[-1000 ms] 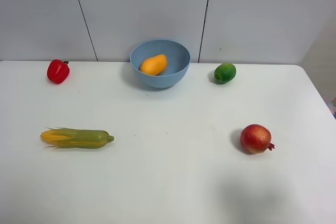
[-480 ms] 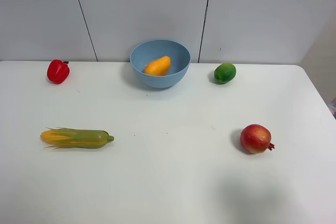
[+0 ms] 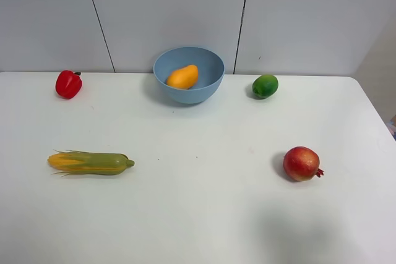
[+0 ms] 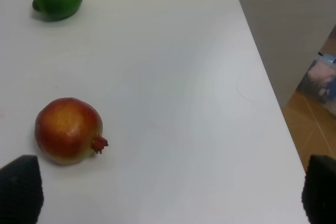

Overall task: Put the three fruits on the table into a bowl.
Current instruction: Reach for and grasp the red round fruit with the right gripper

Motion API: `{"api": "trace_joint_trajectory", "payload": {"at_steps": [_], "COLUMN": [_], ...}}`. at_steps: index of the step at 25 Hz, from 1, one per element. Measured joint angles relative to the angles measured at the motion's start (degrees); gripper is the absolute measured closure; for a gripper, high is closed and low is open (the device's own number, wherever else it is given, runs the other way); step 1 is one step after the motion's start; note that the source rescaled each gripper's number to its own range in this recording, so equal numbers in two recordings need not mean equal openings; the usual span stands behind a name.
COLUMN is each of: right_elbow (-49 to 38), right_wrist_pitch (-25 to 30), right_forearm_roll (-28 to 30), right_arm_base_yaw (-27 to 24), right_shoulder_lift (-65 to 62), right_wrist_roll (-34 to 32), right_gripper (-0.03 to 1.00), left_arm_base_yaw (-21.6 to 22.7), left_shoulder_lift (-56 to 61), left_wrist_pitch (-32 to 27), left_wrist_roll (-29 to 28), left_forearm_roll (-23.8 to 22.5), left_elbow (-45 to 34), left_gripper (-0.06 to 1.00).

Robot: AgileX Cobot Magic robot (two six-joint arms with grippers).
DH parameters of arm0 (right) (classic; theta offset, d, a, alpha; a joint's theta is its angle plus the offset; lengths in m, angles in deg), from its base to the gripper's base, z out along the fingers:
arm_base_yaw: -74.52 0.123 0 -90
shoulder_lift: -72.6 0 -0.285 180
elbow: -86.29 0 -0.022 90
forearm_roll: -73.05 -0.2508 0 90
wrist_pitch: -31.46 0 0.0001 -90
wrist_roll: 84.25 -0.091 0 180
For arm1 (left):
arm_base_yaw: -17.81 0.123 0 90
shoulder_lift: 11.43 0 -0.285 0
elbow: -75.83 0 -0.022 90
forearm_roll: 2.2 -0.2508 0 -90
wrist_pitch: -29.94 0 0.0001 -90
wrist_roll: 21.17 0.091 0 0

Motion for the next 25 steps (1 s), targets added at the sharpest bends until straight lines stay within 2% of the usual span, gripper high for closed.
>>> {"api": "trace_joint_trajectory", "payload": {"at_steps": [25], "right_elbow": [0.0], "right_wrist_pitch": [0.0], "right_forearm_roll": [0.0], "right_arm_base_yaw": [0.0], "right_shoulder_lift": [0.0], "right_wrist_roll": [0.0], "right_gripper": [-0.03], "left_arm_base_yaw": [0.0], "left_shoulder_lift": [0.0], "left_wrist_pitch": [0.0], "left_wrist_roll": [-0.6], "left_forearm_roll": [-0.6], "left_elbow": [0.0], "left_gripper": [-0.04]}}
